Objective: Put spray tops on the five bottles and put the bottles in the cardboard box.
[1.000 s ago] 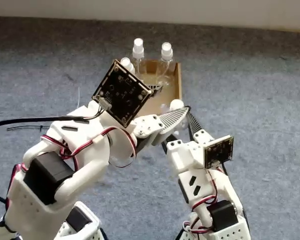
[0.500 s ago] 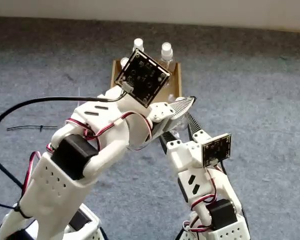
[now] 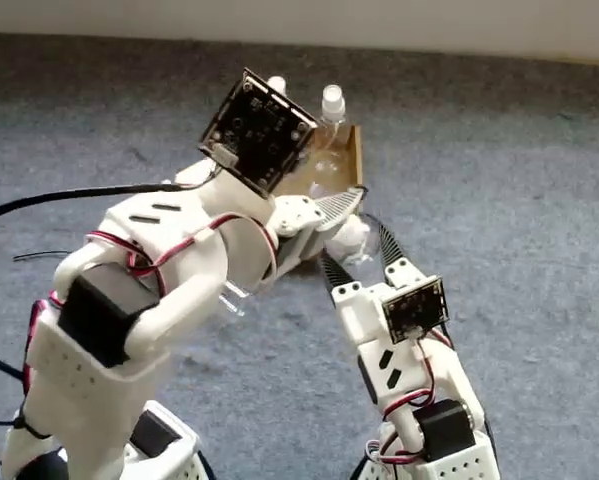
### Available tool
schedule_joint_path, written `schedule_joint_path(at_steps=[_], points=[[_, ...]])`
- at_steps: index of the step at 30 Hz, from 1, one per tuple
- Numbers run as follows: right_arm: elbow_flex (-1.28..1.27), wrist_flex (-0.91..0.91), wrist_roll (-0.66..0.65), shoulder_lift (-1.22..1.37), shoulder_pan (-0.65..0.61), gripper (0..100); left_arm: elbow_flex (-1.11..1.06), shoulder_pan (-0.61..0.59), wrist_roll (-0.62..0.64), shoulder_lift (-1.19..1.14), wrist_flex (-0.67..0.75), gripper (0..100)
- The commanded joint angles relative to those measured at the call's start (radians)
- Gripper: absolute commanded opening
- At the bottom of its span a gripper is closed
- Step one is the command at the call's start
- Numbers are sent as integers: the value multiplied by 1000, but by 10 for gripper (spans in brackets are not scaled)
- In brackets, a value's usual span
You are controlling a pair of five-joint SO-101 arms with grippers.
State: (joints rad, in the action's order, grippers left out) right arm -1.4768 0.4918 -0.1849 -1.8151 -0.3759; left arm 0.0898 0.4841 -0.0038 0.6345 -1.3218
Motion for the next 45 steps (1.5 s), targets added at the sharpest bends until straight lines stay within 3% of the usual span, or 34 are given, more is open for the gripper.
schedule_joint_path(at_steps=[1,9,16,21,28,33,37,45], points=[[16,-35,-11,5,124,4,64,-166,-3,1,-87,210],[-16,-171,-11,191,199,4,-33,-504,-3,1,-236,211],[278,-306,100,691,194,4,-297,-699,-3,1,-224,214],[549,-338,152,1027,193,9,-509,-808,-3,1,-97,214],[757,-392,150,1349,136,5,-834,-829,3,1,169,214],[737,-791,150,1492,102,5,-954,-831,3,1,305,214],[650,-1017,152,1595,73,5,-963,-828,3,1,322,214],[621,-1219,282,1764,76,5,-964,-826,3,1,322,214]])
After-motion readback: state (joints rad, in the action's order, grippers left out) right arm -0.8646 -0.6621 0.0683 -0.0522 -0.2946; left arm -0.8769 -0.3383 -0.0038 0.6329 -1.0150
